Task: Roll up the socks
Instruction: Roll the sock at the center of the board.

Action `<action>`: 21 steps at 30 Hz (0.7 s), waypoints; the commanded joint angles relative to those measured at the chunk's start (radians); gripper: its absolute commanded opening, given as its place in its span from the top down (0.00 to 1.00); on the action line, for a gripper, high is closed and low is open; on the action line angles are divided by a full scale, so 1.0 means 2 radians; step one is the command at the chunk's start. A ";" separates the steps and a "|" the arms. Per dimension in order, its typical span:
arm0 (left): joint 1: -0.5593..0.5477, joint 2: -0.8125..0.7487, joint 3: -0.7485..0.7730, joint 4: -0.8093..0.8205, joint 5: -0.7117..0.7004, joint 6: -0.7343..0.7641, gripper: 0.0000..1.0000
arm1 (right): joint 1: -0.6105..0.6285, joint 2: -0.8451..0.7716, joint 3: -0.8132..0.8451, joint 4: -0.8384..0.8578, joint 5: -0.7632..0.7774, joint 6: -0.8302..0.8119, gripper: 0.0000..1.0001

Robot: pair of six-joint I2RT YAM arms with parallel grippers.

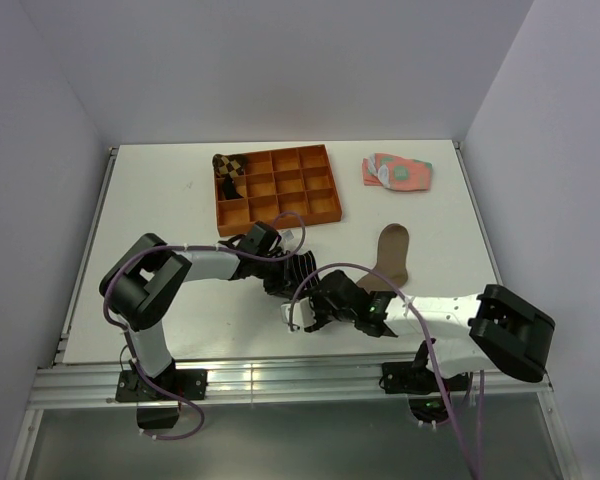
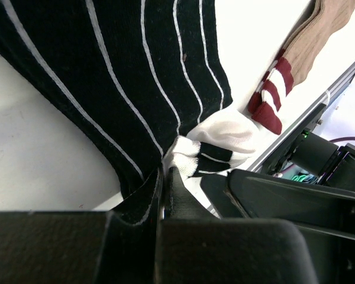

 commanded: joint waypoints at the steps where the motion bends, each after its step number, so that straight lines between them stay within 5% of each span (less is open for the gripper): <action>1: 0.002 0.023 -0.016 -0.039 -0.032 0.025 1.00 | 0.005 0.013 0.007 0.032 0.011 -0.009 0.45; 8: 0.006 0.023 -0.016 -0.036 -0.024 0.026 1.00 | 0.005 0.042 0.006 0.057 0.019 -0.009 0.46; 15: 0.008 0.018 -0.020 -0.033 -0.018 0.022 0.99 | 0.005 0.065 0.012 0.080 0.031 0.003 0.64; 21: 0.008 -0.004 -0.042 -0.011 -0.025 -0.004 0.93 | -0.009 0.064 0.055 -0.014 -0.005 0.035 0.84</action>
